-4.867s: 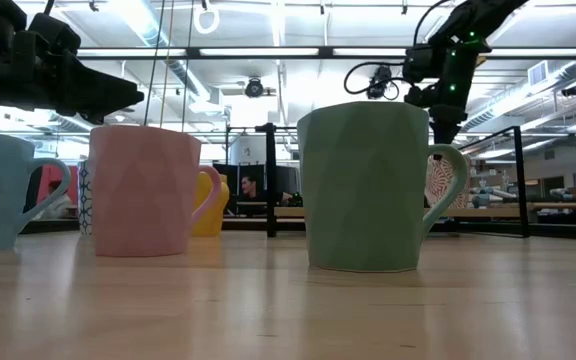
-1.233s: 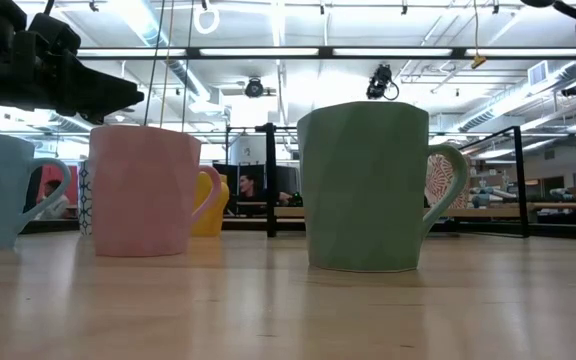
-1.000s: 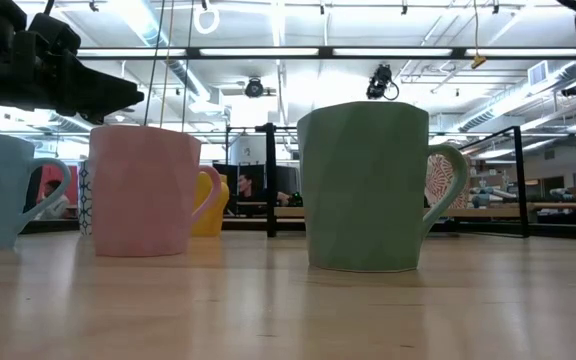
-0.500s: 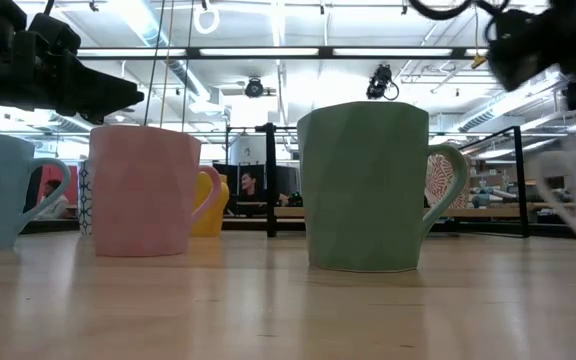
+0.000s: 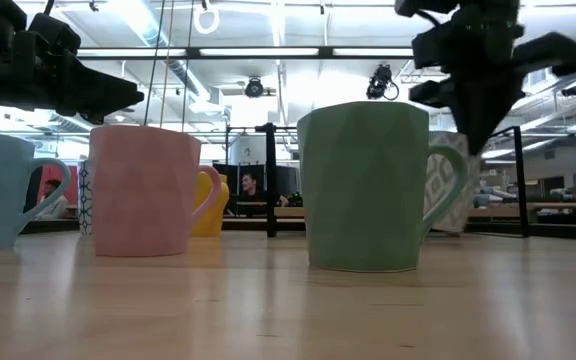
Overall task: Place coffee mugs
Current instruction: Put the gray and white patterned mug on the shelf
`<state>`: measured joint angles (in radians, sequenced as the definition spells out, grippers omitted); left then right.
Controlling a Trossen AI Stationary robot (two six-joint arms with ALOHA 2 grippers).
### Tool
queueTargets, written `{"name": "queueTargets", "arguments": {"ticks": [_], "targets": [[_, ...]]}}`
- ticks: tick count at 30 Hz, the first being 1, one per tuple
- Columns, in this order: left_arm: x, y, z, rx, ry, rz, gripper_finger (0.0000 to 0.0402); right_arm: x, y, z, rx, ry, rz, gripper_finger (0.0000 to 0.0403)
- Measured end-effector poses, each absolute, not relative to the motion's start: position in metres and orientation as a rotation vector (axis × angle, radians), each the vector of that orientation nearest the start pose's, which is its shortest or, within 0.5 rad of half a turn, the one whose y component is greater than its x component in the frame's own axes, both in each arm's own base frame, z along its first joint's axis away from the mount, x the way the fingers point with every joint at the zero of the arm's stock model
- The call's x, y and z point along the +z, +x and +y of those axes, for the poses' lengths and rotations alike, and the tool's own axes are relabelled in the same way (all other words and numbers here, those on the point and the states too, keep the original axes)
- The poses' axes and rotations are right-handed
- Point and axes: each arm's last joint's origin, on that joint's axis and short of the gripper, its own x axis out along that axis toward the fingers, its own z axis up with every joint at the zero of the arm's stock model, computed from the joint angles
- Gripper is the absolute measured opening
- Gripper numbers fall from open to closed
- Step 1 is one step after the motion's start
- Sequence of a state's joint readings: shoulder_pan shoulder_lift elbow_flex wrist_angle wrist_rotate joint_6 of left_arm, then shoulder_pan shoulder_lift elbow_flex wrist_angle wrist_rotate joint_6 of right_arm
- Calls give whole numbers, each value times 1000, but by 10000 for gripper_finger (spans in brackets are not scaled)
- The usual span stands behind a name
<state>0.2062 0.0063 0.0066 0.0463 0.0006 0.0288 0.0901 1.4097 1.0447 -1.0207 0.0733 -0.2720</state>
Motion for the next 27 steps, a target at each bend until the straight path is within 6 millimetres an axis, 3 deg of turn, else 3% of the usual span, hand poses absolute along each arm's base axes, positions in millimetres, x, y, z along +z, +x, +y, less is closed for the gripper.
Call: {"name": "queueTargets", "arguments": {"ticks": [3,11,18,27], "targets": [[170,96,20,206,34,-44,167,238,248,10,252,-435,1351,34],[170,96,20,206,34,-43,167,240,251,-11,168,-601,1346,30],[170,96,20,206,34,-44,167,242,252,-29,179,-633,1345,30],[170,96,20,206,34,-44,167,296,260,-53,148,-595,1228,30]]}}
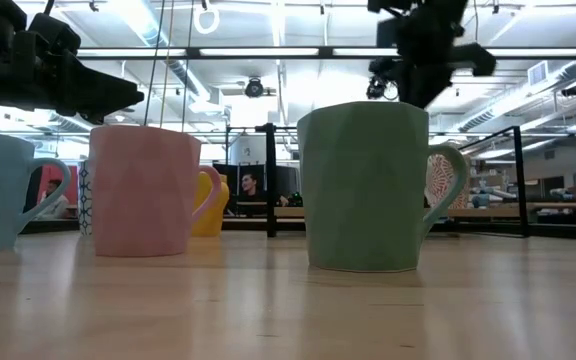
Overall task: Place coffee mugs
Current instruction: Put the gray and white patterned mug on the shelf
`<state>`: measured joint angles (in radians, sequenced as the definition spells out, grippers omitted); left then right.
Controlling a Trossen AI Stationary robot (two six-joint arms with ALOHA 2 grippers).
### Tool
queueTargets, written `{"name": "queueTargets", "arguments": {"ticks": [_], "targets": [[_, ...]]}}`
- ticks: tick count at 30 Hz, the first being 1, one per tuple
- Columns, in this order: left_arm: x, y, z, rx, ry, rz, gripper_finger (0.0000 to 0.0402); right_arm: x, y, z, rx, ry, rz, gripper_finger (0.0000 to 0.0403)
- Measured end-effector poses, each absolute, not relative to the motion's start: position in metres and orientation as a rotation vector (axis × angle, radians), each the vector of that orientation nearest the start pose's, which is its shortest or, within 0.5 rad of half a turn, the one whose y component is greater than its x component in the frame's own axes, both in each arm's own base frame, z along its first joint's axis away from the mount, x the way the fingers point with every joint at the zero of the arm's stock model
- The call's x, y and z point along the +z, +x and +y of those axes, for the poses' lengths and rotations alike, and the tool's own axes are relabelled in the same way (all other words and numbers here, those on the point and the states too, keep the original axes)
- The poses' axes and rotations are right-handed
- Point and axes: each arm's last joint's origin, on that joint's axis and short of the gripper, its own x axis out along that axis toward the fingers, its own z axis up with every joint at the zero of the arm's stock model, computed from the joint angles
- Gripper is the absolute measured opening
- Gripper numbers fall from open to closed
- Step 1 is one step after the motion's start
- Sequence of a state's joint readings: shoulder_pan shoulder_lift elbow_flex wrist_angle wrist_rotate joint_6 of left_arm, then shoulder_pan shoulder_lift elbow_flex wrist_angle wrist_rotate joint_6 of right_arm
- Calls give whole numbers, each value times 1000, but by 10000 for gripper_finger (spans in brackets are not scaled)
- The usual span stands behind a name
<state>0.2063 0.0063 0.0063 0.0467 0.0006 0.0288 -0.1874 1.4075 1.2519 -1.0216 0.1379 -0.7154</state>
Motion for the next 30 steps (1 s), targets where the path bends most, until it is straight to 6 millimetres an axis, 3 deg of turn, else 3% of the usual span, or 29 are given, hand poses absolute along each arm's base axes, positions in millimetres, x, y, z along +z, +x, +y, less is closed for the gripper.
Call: {"name": "queueTargets", "arguments": {"ticks": [7,12,20,30], "targets": [[170,96,20,206,34,-44,167,336,254,-91,28,-683,1185,30],[170,96,20,207,34,-44,167,344,243,-124,-55,-710,1202,30],[170,96,20,206,34,-44,167,329,233,-164,-95,-637,1310,30],[170,96,20,207,33,-42,167,289,251,-182,50,-595,1438,31]]}}
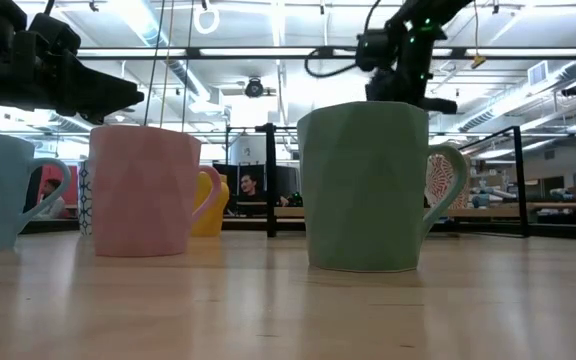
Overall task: Place coffee mugs
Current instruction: Put the gray and white patterned mug on the shelf
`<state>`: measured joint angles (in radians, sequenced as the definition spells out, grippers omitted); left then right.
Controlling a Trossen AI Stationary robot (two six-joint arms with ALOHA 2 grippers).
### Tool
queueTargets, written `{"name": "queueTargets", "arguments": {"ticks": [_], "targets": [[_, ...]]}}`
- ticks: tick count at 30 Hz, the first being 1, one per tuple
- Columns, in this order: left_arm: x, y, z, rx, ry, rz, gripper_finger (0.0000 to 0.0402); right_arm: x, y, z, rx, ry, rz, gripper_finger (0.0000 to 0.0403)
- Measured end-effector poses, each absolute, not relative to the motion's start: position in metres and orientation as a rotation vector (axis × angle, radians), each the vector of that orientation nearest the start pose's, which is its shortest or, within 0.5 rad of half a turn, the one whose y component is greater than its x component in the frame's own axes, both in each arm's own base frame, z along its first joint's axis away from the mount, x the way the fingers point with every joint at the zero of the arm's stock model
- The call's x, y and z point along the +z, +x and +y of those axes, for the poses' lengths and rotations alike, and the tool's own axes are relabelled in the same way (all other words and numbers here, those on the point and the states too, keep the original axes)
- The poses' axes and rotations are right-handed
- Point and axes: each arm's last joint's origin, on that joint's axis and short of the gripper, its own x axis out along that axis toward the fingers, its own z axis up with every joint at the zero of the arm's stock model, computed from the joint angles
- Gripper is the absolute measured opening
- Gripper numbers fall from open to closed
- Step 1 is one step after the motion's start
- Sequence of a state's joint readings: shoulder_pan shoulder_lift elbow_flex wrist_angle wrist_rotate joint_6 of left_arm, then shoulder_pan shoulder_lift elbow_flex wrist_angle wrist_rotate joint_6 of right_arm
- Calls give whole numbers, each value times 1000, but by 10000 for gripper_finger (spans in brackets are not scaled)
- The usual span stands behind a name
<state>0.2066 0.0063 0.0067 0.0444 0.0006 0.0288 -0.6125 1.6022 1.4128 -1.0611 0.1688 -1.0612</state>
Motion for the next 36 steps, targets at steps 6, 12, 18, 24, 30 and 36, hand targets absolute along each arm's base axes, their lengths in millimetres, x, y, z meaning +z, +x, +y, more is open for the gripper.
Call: {"name": "queueTargets", "arguments": {"ticks": [6,12,18,24,30,36], "targets": [[169,96,20,207,33,-40,167,270,257,-187,140,-581,1512,31],[169,96,20,207,33,-39,167,266,258,-187,159,-570,1541,32],[169,96,20,207,33,-39,167,267,256,-187,150,-574,1543,36],[169,96,20,207,33,-39,167,267,257,-187,145,-575,1542,44],[169,96,20,207,33,-39,167,268,258,-188,128,-585,1527,45],[169,96,20,207,33,-38,167,268,260,-189,116,-594,1514,51]]}}
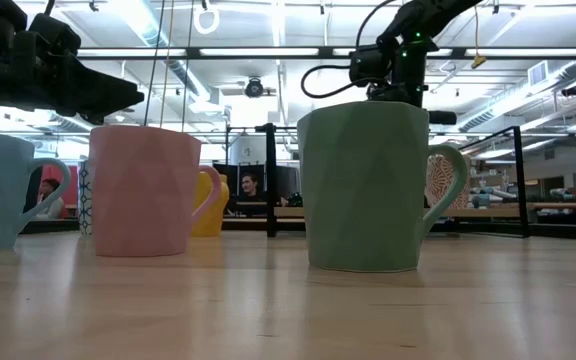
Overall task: Place coffee mugs
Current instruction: Put the gray and white patterned mug on the shelf
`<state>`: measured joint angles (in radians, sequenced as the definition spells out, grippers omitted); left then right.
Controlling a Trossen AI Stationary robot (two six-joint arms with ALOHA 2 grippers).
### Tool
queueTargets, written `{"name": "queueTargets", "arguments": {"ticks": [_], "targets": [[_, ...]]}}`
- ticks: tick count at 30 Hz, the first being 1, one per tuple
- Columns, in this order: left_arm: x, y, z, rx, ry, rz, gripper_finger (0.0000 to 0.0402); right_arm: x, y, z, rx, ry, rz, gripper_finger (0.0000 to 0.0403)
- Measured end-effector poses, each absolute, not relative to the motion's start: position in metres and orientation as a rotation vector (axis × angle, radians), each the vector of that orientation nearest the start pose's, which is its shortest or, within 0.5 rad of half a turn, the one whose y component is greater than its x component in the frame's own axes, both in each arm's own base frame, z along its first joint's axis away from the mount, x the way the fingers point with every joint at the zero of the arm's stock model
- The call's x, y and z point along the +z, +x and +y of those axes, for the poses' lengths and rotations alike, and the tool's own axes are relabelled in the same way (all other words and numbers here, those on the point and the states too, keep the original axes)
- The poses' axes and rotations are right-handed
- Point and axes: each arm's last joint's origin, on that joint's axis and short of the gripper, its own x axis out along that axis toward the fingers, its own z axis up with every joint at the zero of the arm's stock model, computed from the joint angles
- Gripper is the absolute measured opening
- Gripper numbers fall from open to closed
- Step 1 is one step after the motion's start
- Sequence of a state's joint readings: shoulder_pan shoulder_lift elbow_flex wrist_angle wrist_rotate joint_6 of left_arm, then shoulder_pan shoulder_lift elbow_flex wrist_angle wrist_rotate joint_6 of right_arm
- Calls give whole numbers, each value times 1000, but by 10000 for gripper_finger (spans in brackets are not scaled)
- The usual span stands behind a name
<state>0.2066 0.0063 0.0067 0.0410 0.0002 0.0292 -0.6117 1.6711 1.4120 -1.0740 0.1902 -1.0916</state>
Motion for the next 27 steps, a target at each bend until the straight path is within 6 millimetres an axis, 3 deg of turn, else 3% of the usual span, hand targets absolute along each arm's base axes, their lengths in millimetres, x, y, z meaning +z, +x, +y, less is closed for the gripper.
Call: {"name": "queueTargets", "arguments": {"ticks": [13,27], "targets": [[169,96,20,207,33,-38,167,268,260,-189,113,-595,1512,111],[169,96,20,207,33,-37,167,269,275,-173,100,-698,1518,117]]}}
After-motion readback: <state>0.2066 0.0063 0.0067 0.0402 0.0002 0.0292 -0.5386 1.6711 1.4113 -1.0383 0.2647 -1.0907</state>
